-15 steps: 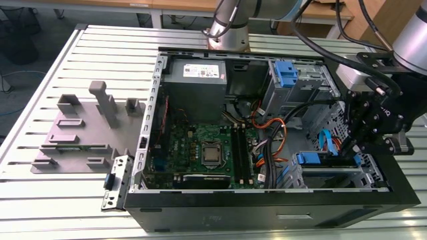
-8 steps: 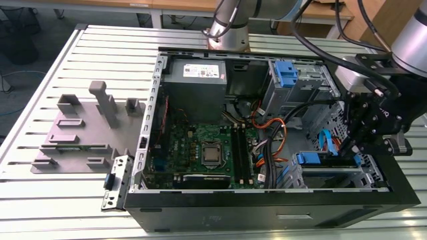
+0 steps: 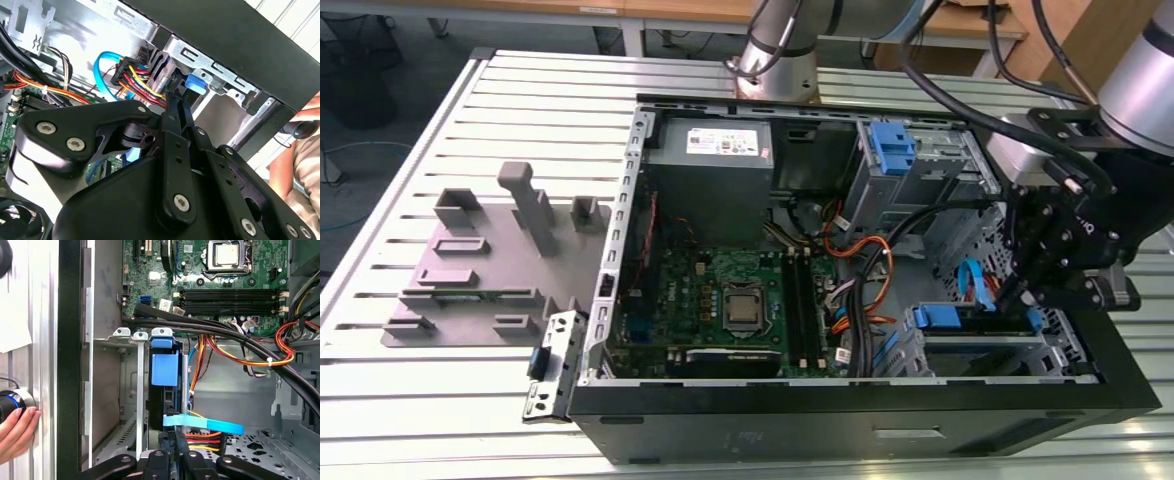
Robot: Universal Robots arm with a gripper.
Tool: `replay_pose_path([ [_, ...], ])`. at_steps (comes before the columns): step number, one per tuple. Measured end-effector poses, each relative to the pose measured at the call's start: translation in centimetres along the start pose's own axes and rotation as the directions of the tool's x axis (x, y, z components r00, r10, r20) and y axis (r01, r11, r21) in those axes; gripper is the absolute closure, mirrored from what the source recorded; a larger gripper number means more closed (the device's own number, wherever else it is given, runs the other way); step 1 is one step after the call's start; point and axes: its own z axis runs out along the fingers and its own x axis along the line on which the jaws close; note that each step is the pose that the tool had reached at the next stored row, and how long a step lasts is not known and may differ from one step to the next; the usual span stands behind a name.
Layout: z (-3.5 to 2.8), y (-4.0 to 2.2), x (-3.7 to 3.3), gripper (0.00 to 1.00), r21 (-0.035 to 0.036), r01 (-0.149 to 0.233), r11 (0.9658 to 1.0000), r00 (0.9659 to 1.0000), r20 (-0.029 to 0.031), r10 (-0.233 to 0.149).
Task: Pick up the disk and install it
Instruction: 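Insert the second disk wire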
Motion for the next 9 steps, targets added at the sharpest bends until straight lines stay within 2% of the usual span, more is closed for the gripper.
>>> replay_pose_path([
  [9,0.04,0.02,-0.19,0.83,0.0000,0.000,1.0000,1.0000,-0.0001,0.000],
])
